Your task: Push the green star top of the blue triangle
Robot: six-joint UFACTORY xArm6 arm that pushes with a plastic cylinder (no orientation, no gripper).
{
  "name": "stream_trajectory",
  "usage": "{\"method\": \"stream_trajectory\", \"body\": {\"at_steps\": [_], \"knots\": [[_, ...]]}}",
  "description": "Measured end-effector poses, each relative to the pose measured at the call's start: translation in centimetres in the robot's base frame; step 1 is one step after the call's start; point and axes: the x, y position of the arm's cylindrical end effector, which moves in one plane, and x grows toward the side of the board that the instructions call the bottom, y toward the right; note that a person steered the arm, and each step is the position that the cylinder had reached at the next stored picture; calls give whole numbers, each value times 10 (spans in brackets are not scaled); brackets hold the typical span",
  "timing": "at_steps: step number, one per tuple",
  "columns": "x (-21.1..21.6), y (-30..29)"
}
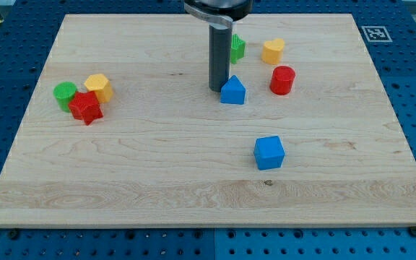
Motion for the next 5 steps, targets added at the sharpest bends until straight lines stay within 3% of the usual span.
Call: {"method": "stream_trajectory", "body": {"at_steps": [1,2,3,5], "knots": [[-48,-34],[-120,-24],[-143,19],[-111,33]]}}
